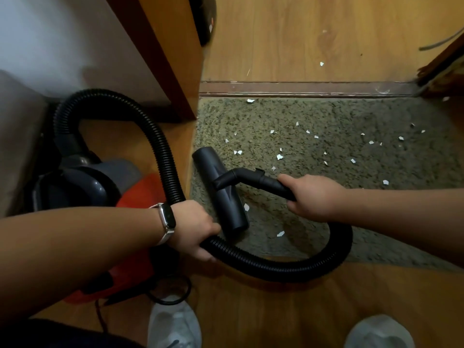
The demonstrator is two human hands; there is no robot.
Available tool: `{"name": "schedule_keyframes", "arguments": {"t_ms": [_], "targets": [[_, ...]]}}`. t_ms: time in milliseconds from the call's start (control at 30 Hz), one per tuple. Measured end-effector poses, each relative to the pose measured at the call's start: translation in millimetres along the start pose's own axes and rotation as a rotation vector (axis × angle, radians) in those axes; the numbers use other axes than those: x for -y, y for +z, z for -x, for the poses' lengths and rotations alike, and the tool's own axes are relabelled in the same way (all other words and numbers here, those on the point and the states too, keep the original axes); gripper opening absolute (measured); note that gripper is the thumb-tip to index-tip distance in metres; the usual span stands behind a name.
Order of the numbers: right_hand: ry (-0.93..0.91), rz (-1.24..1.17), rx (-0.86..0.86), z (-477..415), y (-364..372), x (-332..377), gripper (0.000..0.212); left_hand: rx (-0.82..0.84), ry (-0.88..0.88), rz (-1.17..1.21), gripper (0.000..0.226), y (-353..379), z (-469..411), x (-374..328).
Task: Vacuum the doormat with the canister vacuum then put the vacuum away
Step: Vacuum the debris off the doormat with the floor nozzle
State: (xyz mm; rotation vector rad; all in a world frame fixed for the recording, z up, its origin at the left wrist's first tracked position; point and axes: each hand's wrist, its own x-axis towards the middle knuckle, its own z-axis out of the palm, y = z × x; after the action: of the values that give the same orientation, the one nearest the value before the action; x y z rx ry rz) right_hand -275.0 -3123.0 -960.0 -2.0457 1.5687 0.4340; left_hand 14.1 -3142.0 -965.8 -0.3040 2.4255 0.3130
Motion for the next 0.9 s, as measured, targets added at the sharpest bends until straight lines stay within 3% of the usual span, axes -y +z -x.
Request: {"name": "schedule_keyframes", "arguments": {"t_ms": [233, 600, 900], "targets": [[-0.055, -0.033, 0.051, -3.8, 14.1, 9.6, 0.041, -0.058, 0.003, -0.024, 0.061, 8.2, 10.3, 4.5], [0.086, -0.059, -0.005, 3.1, 13.7, -16.8, 0.039, -0.091, -0.030, -0.036, 0.061, 4.8, 2.7, 9.4], [-0.082, 0.038, 0.061, 1.3, 12.6, 12.5, 0.041, -0.111, 0.008, -0.061, 0.061, 4.9, 6.7, 8.9]]}}
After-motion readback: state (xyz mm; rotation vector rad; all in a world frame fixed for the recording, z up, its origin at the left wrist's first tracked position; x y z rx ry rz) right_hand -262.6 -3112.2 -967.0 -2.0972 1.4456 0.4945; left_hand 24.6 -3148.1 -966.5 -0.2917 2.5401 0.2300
